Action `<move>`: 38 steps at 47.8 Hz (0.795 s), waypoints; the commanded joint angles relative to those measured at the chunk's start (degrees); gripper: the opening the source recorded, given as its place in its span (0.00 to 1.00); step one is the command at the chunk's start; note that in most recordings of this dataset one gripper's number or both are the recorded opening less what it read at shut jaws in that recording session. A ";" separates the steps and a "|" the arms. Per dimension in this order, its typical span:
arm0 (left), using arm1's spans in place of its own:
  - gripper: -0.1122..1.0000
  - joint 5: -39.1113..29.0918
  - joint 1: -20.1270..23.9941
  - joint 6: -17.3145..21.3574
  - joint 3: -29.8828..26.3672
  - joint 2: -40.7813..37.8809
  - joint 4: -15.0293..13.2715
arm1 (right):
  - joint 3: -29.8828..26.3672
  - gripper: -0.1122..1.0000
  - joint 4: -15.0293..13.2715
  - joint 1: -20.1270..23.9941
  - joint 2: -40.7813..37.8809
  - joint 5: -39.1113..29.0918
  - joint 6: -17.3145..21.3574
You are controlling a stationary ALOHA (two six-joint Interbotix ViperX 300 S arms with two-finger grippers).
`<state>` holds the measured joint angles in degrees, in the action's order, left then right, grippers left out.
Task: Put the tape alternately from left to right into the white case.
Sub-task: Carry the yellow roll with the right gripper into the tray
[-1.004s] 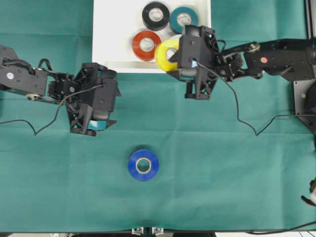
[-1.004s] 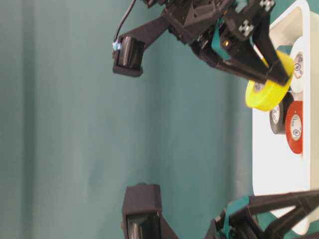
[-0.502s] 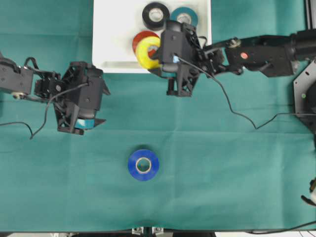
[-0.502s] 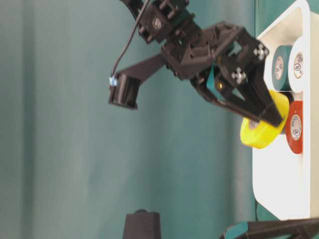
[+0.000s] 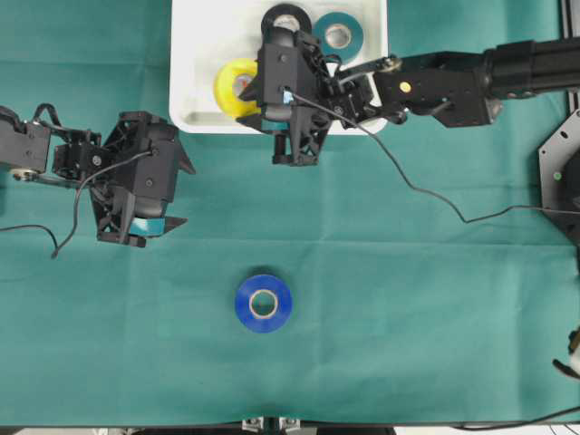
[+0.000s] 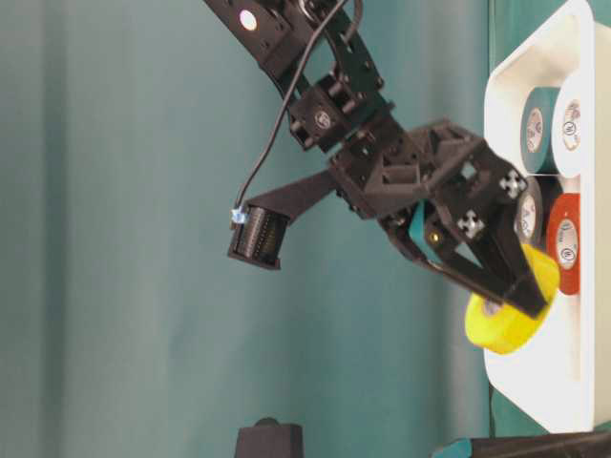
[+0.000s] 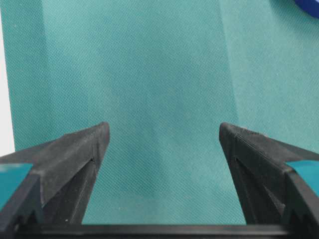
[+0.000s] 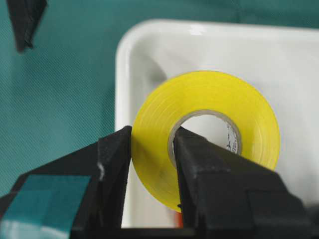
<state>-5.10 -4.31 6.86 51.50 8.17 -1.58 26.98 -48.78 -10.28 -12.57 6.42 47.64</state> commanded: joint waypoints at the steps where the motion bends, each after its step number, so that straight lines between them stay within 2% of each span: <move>1: 0.73 0.44 -0.18 -0.09 -0.35 1.23 0.00 | -1.49 0.33 -0.18 -0.18 0.44 1.76 -0.09; 38: 0.73 0.62 -0.18 -0.09 -0.70 1.32 0.00 | -4.39 0.33 -0.18 -1.93 -4.04 2.20 -0.18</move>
<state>-4.83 -4.31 6.86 51.59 8.44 -1.58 23.82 -48.87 -12.13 -17.49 8.26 47.55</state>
